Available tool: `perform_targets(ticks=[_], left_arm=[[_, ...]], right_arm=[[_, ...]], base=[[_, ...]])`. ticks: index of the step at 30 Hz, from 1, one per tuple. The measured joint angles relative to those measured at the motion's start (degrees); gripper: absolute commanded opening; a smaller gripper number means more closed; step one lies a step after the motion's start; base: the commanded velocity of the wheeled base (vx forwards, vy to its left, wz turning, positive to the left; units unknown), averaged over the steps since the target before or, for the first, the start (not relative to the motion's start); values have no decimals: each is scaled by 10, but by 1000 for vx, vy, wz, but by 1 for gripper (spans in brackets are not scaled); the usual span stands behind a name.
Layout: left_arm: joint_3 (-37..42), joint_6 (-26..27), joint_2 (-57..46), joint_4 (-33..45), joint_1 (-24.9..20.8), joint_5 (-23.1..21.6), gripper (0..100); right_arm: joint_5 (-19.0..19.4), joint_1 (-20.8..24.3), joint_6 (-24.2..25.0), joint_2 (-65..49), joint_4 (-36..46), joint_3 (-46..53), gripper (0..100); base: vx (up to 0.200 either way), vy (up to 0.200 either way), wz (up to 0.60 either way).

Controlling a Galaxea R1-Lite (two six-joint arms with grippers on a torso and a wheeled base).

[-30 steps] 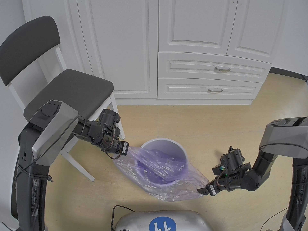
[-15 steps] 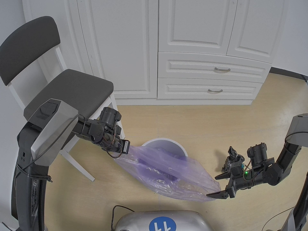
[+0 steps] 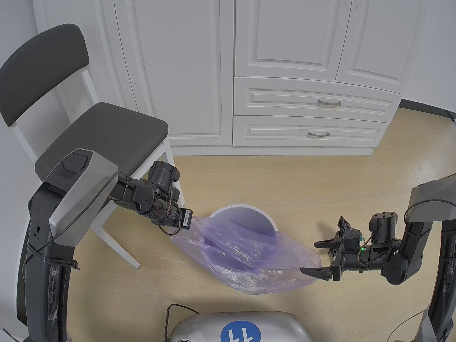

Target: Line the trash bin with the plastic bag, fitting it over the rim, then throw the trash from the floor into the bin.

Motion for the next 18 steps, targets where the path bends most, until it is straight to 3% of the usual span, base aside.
perform_targets(ticks=[4, 9, 18], left_arm=[[-1, 0, 3, -2, 1, 0, 0], [-3, 0, 8, -4, 1, 1, 0], [-14, 1, 22, -4, 5, 5, 0]], right_arm=[[16, 0, 50, 12, -110, 31, 100], [44, 1, 91, 11, -136, 79, 100], [202, -31, 133, 0, -137, 94, 100]], base=[[0, 0, 0], [0, 0, 0], [0, 0, 0]])
